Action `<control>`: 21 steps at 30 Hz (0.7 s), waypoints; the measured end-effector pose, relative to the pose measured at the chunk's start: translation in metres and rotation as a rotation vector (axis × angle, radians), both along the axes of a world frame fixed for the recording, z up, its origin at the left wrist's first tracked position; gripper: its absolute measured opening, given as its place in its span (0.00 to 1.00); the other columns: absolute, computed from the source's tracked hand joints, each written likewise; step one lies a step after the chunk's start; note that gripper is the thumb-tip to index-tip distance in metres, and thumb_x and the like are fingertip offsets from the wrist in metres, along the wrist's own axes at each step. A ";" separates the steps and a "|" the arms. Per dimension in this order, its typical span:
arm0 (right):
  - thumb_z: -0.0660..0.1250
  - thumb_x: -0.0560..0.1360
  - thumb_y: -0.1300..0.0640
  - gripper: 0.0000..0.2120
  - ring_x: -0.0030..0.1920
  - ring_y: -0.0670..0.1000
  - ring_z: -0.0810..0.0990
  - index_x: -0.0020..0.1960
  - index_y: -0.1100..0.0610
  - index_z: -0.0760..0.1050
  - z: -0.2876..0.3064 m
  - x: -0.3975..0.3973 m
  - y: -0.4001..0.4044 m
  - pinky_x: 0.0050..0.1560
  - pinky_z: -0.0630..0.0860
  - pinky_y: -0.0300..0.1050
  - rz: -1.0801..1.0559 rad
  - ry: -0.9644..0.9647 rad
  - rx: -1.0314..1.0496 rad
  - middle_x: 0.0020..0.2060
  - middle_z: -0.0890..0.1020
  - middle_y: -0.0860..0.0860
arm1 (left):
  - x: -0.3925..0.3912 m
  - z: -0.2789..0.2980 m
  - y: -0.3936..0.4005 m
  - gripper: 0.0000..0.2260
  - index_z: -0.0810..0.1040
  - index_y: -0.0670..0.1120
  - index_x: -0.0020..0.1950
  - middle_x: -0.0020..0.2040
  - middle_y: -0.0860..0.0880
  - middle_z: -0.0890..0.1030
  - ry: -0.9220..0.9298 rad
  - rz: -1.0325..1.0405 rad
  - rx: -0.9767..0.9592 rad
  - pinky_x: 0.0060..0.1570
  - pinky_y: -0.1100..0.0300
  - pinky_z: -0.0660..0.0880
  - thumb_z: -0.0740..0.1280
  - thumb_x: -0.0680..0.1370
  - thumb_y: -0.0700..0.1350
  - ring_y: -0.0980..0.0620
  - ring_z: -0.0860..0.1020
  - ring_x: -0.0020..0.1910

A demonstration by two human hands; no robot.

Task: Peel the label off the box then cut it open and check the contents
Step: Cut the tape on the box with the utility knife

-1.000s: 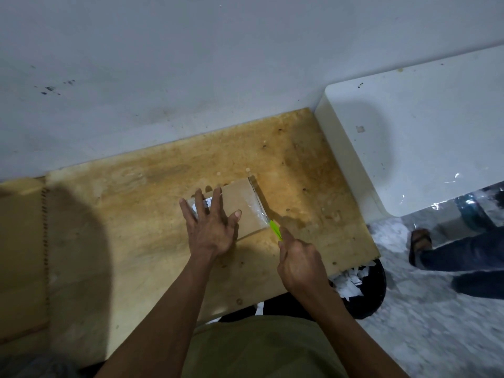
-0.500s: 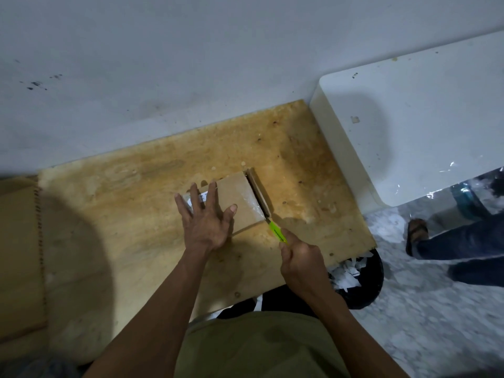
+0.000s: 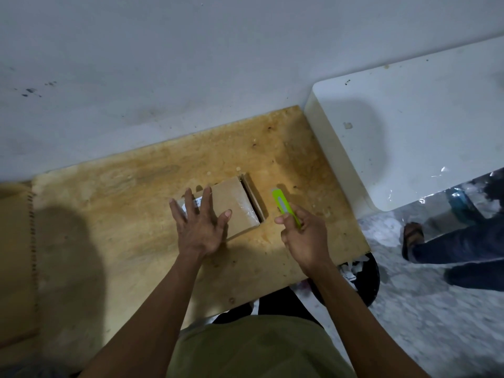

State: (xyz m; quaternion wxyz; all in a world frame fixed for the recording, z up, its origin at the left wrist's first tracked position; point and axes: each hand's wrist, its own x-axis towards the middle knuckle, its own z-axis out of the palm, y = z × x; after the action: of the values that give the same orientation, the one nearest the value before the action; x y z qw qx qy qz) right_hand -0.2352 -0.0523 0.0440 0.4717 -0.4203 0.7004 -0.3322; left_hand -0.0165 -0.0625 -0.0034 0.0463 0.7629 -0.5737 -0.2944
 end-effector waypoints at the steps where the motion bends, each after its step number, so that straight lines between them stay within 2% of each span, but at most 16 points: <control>1: 0.59 0.82 0.61 0.15 0.27 0.45 0.76 0.65 0.55 0.77 -0.002 -0.001 -0.004 0.30 0.74 0.43 0.027 -0.020 -0.005 0.43 0.86 0.49 | 0.000 0.000 0.000 0.36 0.44 0.58 0.81 0.82 0.45 0.39 0.002 0.003 -0.003 0.74 0.37 0.38 0.53 0.78 0.69 0.36 0.28 0.76; 3: 0.57 0.82 0.63 0.18 0.36 0.42 0.81 0.70 0.55 0.73 -0.005 -0.004 -0.011 0.40 0.79 0.42 0.123 -0.029 -0.030 0.49 0.85 0.48 | 0.001 -0.002 -0.001 0.36 0.44 0.58 0.81 0.82 0.44 0.39 -0.004 0.002 -0.007 0.74 0.38 0.37 0.52 0.78 0.69 0.36 0.28 0.76; 5: 0.59 0.82 0.62 0.19 0.45 0.40 0.81 0.72 0.52 0.70 -0.017 -0.009 -0.019 0.49 0.78 0.41 0.197 -0.011 -0.024 0.54 0.83 0.49 | 0.001 -0.003 0.000 0.36 0.44 0.58 0.81 0.82 0.44 0.39 -0.013 -0.007 -0.013 0.74 0.37 0.36 0.52 0.78 0.69 0.36 0.28 0.76; 7: 0.62 0.81 0.56 0.19 0.52 0.45 0.79 0.72 0.48 0.70 -0.035 -0.012 -0.028 0.55 0.76 0.42 0.195 0.079 -0.032 0.58 0.78 0.53 | 0.001 -0.004 0.000 0.36 0.44 0.58 0.81 0.82 0.43 0.39 -0.009 -0.008 -0.015 0.75 0.35 0.39 0.52 0.78 0.70 0.37 0.28 0.76; 9: 0.62 0.80 0.54 0.18 0.53 0.52 0.80 0.69 0.49 0.73 -0.051 -0.010 -0.038 0.59 0.76 0.47 0.150 0.202 -0.022 0.56 0.73 0.54 | 0.001 -0.004 0.000 0.37 0.43 0.58 0.81 0.82 0.44 0.39 -0.007 -0.005 -0.018 0.75 0.34 0.40 0.50 0.77 0.71 0.37 0.28 0.76; 12: 0.64 0.77 0.60 0.13 0.49 0.60 0.81 0.60 0.57 0.78 -0.067 -0.004 -0.056 0.56 0.78 0.53 0.076 0.357 -0.060 0.50 0.73 0.56 | 0.001 -0.006 0.001 0.38 0.44 0.59 0.81 0.82 0.44 0.39 0.002 0.006 -0.024 0.75 0.36 0.39 0.49 0.75 0.71 0.36 0.29 0.76; 15: 0.67 0.73 0.63 0.04 0.46 0.61 0.80 0.46 0.58 0.79 -0.074 -0.001 -0.072 0.47 0.78 0.50 0.075 0.481 -0.059 0.45 0.79 0.55 | 0.002 -0.007 0.001 0.38 0.44 0.60 0.81 0.82 0.46 0.38 0.015 0.022 -0.016 0.75 0.35 0.40 0.50 0.75 0.72 0.37 0.28 0.76; 18: 0.70 0.72 0.59 0.06 0.49 0.60 0.81 0.48 0.54 0.80 -0.078 -0.001 -0.081 0.47 0.76 0.48 0.094 0.570 0.015 0.47 0.83 0.52 | 0.002 -0.008 0.001 0.39 0.42 0.60 0.81 0.81 0.47 0.37 0.012 0.023 -0.004 0.75 0.36 0.38 0.48 0.74 0.74 0.38 0.27 0.75; 21: 0.70 0.71 0.53 0.09 0.52 0.59 0.80 0.51 0.52 0.79 -0.079 -0.001 -0.083 0.51 0.76 0.50 0.152 0.734 0.014 0.48 0.83 0.51 | 0.002 -0.009 0.001 0.39 0.42 0.61 0.80 0.82 0.48 0.37 0.018 0.031 -0.013 0.75 0.36 0.41 0.49 0.74 0.75 0.38 0.27 0.75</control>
State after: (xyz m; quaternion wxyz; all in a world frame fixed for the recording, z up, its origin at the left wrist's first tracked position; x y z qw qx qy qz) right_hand -0.2361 -0.1353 -0.0351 0.2154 -0.5589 0.7920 -0.1185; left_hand -0.0143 -0.0613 -0.0125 0.0609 0.7686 -0.5632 -0.2971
